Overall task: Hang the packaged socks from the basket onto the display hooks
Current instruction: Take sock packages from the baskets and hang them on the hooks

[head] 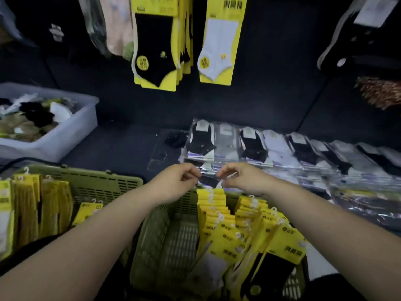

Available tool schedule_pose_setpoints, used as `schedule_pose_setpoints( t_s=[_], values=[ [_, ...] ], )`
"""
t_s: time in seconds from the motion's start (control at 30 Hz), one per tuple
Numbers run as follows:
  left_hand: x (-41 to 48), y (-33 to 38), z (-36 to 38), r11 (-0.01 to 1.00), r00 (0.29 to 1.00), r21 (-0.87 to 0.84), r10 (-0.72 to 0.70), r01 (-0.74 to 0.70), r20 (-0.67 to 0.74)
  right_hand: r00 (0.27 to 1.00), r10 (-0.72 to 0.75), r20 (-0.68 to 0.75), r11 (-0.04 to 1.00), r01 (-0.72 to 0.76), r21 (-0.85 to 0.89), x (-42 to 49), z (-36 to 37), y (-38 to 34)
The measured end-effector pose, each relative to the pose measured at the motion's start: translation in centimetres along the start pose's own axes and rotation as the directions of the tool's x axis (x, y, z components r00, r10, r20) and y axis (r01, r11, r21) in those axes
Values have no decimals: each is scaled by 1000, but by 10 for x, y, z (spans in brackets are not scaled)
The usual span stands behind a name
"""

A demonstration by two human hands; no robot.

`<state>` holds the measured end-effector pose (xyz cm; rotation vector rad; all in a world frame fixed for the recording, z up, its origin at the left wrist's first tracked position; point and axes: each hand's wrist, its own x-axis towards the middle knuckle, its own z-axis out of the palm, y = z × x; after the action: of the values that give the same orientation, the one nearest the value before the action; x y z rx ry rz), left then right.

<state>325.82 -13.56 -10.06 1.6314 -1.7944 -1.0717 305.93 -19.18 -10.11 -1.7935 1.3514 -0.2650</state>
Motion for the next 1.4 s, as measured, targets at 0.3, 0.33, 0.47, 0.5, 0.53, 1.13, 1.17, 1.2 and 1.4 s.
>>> schedule_pose_setpoints(
  t_s=[0.3, 0.33, 0.47, 0.5, 0.53, 1.13, 1.17, 1.2, 1.4],
  values=[
    [7, -34, 20, 919, 972, 393, -62, -33, 227, 948, 170, 269, 761, 47, -648, 21, 80, 103],
    [10, -34, 20, 903, 967, 427, -67, -45, 245, 957, 160, 243, 733, 50, -679, 19, 88, 109],
    [18, -33, 22, 870, 944, 488, -99, -71, 314, 992, 114, 62, 754, -46, -656, 12, 108, 124],
    [19, -32, 23, 863, 935, 499, -109, -79, 336, 993, 117, 30, 744, -67, -665, 9, 110, 126],
    [19, -32, 23, 854, 927, 514, -121, -85, 355, 993, 120, 11, 723, -80, -686, 6, 113, 129],
    [-15, -49, 28, 842, 858, 539, -263, -19, 441, 964, 220, 149, 824, -102, -558, -8, 113, 127],
    [-17, -51, 28, 850, 857, 527, -268, -5, 440, 964, 202, 171, 837, -80, -541, -10, 110, 122],
    [-18, -53, 27, 859, 858, 511, -273, 15, 434, 968, 173, 181, 847, -52, -530, -10, 104, 114],
    [-22, -65, 21, 956, 887, 261, -234, 135, 399, 992, 12, 122, 998, -4, -59, -22, 36, 37]
  ],
)
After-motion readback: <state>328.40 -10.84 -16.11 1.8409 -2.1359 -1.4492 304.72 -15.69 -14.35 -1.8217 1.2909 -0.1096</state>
